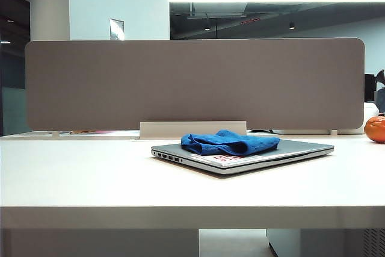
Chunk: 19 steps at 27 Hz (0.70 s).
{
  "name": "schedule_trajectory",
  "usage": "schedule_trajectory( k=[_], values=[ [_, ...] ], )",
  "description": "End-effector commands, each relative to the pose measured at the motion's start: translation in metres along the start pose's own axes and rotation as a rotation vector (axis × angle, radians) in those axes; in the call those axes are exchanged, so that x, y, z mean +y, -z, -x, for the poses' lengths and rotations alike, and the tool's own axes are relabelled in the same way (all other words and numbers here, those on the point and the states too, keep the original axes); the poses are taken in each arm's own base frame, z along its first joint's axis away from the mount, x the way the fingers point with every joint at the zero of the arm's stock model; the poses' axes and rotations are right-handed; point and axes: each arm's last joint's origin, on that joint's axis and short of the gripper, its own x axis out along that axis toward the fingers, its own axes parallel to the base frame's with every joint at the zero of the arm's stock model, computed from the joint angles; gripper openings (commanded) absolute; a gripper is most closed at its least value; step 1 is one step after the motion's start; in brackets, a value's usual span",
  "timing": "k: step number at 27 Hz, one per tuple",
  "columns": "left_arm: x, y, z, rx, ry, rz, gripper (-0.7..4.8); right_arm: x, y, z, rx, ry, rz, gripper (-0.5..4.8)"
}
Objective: Pick up the blue rag and put it over the laptop.
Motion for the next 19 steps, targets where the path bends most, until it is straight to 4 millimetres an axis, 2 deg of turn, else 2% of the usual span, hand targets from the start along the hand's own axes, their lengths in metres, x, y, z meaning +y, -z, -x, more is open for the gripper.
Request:
schedule_trajectory(
  k=[1, 19],
  values=[
    [-0.0004, -0.0024, -0.0002, -0.014, 0.015, -0.007, -0.05, 0.0, 0.0004, -0.0002, -0.005, -0.001, 0.003, 0.0],
    [-0.0014, -0.0022, -0.0001, -0.01, 0.049, -0.001, -0.05, -0.0001, 0.0008, -0.0002, -0.002, 0.0, 0.003, 0.0]
  ],
)
